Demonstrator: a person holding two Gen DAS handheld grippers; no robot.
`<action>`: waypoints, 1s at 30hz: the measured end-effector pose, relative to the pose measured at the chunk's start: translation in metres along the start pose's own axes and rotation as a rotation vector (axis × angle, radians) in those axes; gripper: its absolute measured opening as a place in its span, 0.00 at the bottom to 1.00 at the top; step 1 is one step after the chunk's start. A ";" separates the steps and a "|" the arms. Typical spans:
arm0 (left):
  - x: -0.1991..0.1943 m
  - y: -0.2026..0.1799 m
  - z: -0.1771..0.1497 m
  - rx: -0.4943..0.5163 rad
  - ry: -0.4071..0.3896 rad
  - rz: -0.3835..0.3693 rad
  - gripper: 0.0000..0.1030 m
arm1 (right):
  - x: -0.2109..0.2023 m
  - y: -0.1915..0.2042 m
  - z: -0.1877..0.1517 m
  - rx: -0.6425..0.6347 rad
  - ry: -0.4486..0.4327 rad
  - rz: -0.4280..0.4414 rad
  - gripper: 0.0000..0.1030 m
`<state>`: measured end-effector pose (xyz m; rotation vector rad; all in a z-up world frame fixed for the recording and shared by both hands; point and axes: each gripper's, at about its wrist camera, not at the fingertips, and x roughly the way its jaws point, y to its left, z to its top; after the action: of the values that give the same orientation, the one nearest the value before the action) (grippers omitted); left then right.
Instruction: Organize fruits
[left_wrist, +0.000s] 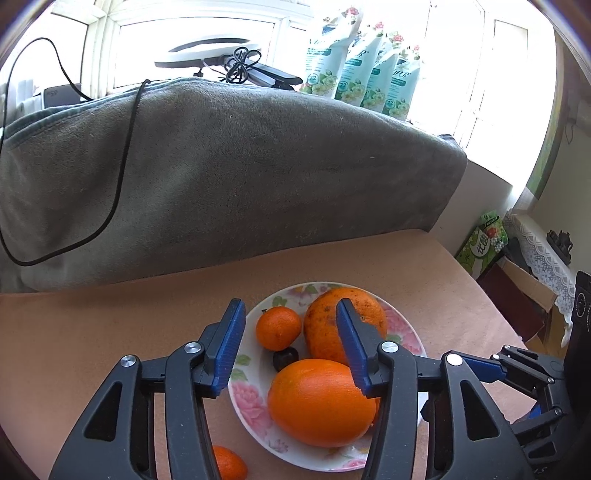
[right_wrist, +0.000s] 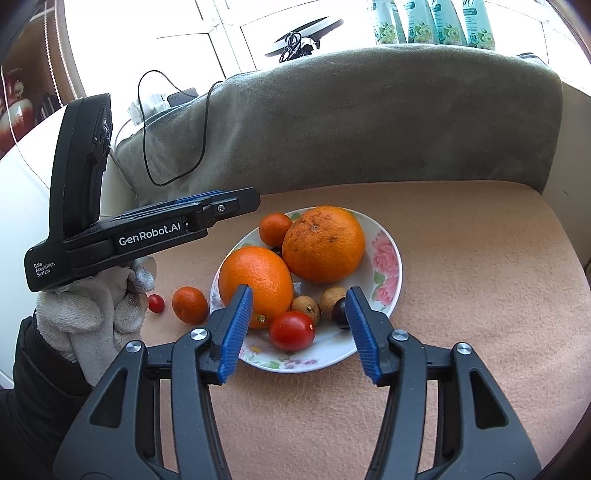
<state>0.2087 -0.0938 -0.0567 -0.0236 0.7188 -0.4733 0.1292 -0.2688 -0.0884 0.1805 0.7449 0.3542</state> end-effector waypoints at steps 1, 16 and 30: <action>-0.001 -0.001 0.000 0.000 -0.003 0.000 0.55 | 0.000 0.001 0.000 -0.004 -0.001 -0.001 0.60; -0.015 -0.004 -0.001 0.011 -0.030 0.049 0.69 | -0.010 0.008 -0.004 -0.016 -0.013 -0.017 0.71; -0.046 0.001 -0.010 0.020 -0.075 0.084 0.70 | -0.022 0.025 -0.010 -0.029 -0.038 -0.010 0.83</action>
<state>0.1725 -0.0719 -0.0352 0.0077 0.6388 -0.3973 0.1012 -0.2541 -0.0745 0.1554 0.7025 0.3512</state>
